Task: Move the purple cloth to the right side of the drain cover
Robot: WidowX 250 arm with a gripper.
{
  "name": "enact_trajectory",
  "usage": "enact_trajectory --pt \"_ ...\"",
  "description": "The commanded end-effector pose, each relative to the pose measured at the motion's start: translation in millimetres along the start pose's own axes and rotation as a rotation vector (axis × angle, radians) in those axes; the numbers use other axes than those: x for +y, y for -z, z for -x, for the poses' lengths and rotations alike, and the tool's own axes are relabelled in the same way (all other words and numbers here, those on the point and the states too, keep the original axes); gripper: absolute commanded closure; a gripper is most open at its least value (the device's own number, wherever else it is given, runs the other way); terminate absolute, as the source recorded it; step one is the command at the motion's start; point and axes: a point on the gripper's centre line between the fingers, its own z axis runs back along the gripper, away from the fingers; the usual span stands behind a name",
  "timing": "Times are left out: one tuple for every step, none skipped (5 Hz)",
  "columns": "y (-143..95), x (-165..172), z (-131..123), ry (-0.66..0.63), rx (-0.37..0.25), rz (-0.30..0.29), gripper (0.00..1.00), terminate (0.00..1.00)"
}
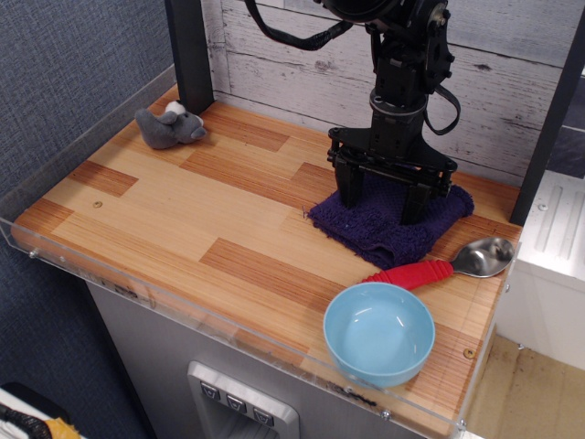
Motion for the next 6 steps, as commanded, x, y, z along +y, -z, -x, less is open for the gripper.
enact_trajectory --pt "-5.1 22.2 15.0 -0.060 -0.042 -0.016 0.00 0.00" --pt "0.9 38.4 30.4 -0.116 -0.021 -0.015 0.00 0.00" --pt "9.6 55.9 40.8 -0.176 0.013 -0.026 0.00 0.00" --pt "13.5 70.4 43.3 -0.208 0.019 -0.041 0.00 0.00" --pt "18.1 86.3 42.5 -0.238 0.024 -0.060 0.00 0.00" --pt "24.3 107.3 42.6 -0.275 0.039 -0.078 0.00 0.00"
